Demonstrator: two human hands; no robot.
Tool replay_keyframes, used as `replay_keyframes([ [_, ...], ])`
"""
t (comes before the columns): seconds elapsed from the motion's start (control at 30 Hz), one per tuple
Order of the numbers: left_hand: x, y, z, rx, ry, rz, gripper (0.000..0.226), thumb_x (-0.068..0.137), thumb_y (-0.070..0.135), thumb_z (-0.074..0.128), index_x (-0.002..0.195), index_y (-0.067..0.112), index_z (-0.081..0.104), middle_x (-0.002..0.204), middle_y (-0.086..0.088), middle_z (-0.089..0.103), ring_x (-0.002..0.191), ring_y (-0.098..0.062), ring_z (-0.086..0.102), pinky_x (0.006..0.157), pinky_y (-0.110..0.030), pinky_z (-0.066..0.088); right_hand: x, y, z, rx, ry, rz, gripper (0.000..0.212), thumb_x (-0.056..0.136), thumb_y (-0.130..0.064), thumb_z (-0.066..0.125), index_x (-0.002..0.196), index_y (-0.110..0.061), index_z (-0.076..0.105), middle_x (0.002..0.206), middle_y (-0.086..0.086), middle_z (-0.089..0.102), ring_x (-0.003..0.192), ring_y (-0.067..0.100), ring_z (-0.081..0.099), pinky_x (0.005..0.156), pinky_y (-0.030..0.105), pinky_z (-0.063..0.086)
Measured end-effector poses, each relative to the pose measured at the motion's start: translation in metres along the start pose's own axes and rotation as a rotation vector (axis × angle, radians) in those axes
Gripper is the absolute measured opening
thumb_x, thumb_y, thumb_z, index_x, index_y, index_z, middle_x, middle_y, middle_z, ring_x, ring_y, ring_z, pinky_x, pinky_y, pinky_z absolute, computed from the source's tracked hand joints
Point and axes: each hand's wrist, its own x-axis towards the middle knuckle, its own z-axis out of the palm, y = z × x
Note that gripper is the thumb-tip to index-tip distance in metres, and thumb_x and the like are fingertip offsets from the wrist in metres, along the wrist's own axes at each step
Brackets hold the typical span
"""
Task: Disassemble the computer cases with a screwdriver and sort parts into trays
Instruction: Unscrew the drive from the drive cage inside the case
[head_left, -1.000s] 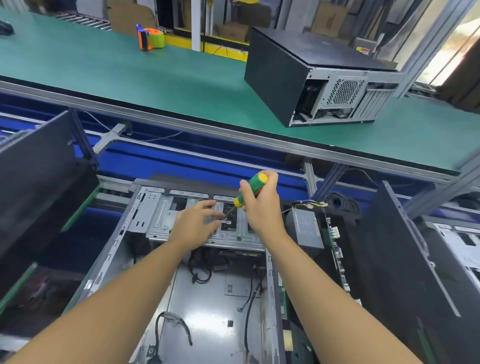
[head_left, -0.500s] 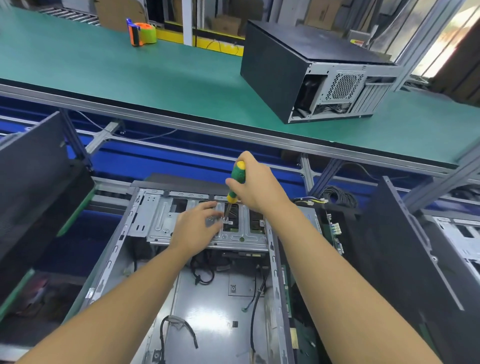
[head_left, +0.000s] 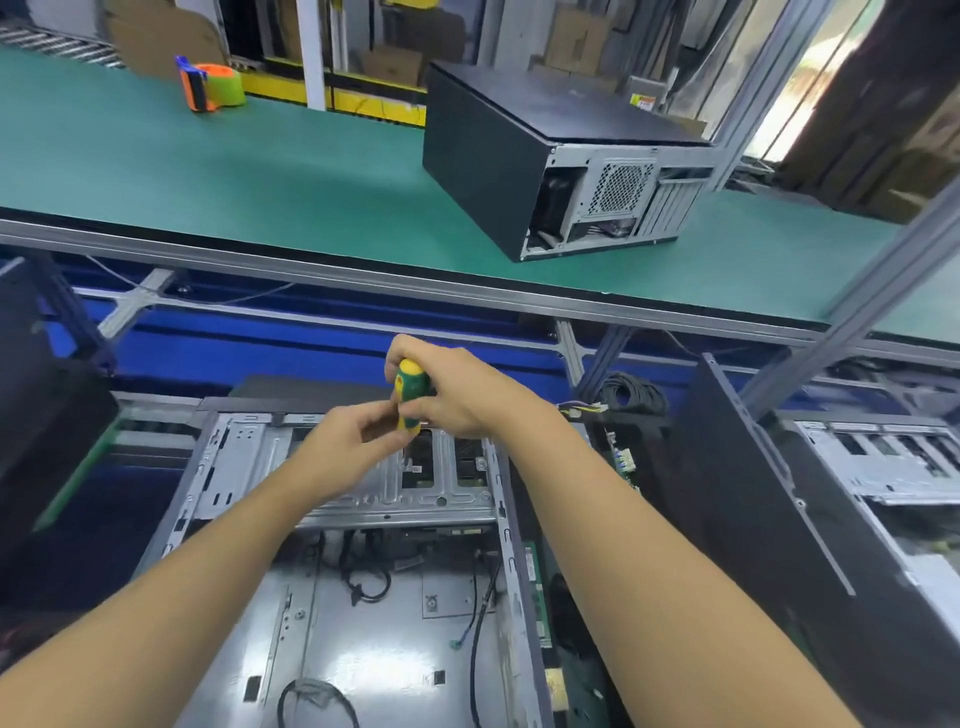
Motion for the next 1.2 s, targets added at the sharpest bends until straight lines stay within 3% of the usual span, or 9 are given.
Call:
replay_keyframes([
  [0.13,-0.003,-0.004,0.011,-0.028,0.073,-0.030,0.031,0.093,0.011,0.068,0.092,0.042,0.072,0.091,0.019,0.076,0.086,0.006,0.068,0.073,-0.006,0.045,0.000,-0.006,-0.006,0.062,-0.105,0.007,0.028,0.093,-0.014,0.065,0.110,-0.029,0.048,0.108,0.001,0.062,0.086,0.020,0.060,0.073,0.037,0.053],
  [0.3,0.001,-0.001,0.021,0.060,0.205,-0.033,0.026,0.089,0.020,0.074,0.072,0.041,0.071,0.065,0.024,0.068,0.062,0.013,0.060,0.057,-0.006,0.041,0.000,-0.016,0.010,0.022,0.123,0.161,0.046,0.086,-0.059,0.067,0.107,-0.021,0.049,0.106,0.001,0.046,0.086,0.023,0.055,0.068,0.036,0.045],
  [0.47,0.003,0.003,0.024,0.056,0.238,-0.042,0.019,0.085,0.025,0.077,0.087,0.043,0.071,0.084,0.022,0.075,0.080,0.010,0.067,0.063,-0.005,0.044,-0.001,-0.022,0.026,0.100,0.459,0.207,0.034,0.091,-0.035,0.071,0.109,-0.011,0.054,0.105,0.006,0.059,0.095,0.025,0.053,0.074,0.035,0.042],
  [0.67,0.009,0.013,0.009,-0.038,0.153,-0.023,0.025,0.088,0.007,0.071,0.085,0.032,0.070,0.080,0.006,0.073,0.070,0.004,0.062,0.062,-0.011,0.046,-0.004,-0.027,0.020,0.037,0.265,0.137,0.033,0.097,-0.018,0.061,0.130,-0.020,0.055,0.119,0.013,0.059,0.106,0.032,0.053,0.077,0.036,0.041],
  [0.8,0.007,0.023,0.003,-0.059,0.043,0.012,0.024,0.094,0.001,0.063,0.099,0.024,0.069,0.092,0.011,0.075,0.085,0.001,0.068,0.072,-0.010,0.049,-0.004,-0.026,0.003,0.034,0.118,0.160,0.037,0.099,-0.013,0.056,0.134,-0.027,0.053,0.130,0.009,0.052,0.095,0.025,0.052,0.077,0.035,0.044],
  [0.9,0.006,0.027,0.003,0.115,0.088,0.050,0.032,0.090,-0.003,0.065,0.081,0.028,0.065,0.070,0.023,0.069,0.066,0.010,0.061,0.061,-0.003,0.043,-0.004,-0.028,0.002,0.061,0.054,0.174,0.044,0.095,-0.009,0.051,0.135,-0.028,0.052,0.132,0.005,0.052,0.099,0.025,0.055,0.075,0.036,0.048],
  [1.0,0.009,0.027,0.008,0.269,0.206,0.025,0.040,0.085,0.005,0.069,0.060,0.033,0.054,0.046,0.022,0.055,0.048,0.003,0.050,0.047,-0.007,0.037,-0.004,-0.030,0.011,0.048,0.147,0.173,0.041,0.095,-0.040,0.060,0.135,-0.029,0.056,0.138,0.000,0.043,0.121,0.023,0.039,0.087,0.037,0.042],
  [1.07,0.011,0.026,0.012,0.286,0.251,-0.001,0.038,0.083,0.013,0.075,0.058,0.033,0.055,0.046,0.025,0.055,0.050,0.009,0.053,0.050,-0.005,0.037,-0.003,-0.029,0.013,-0.015,0.291,0.215,0.044,0.090,-0.053,0.065,0.127,-0.029,0.065,0.120,0.000,0.039,0.118,0.024,0.037,0.084,0.037,0.043],
  [1.2,0.010,0.029,0.019,0.253,0.269,0.010,0.025,0.078,0.014,0.080,0.078,0.034,0.066,0.072,0.022,0.069,0.073,0.011,0.063,0.061,-0.004,0.041,-0.002,-0.028,0.015,-0.051,0.345,0.211,0.039,0.097,-0.023,0.064,0.136,-0.025,0.060,0.118,0.006,0.045,0.116,0.031,0.048,0.087,0.040,0.049],
])
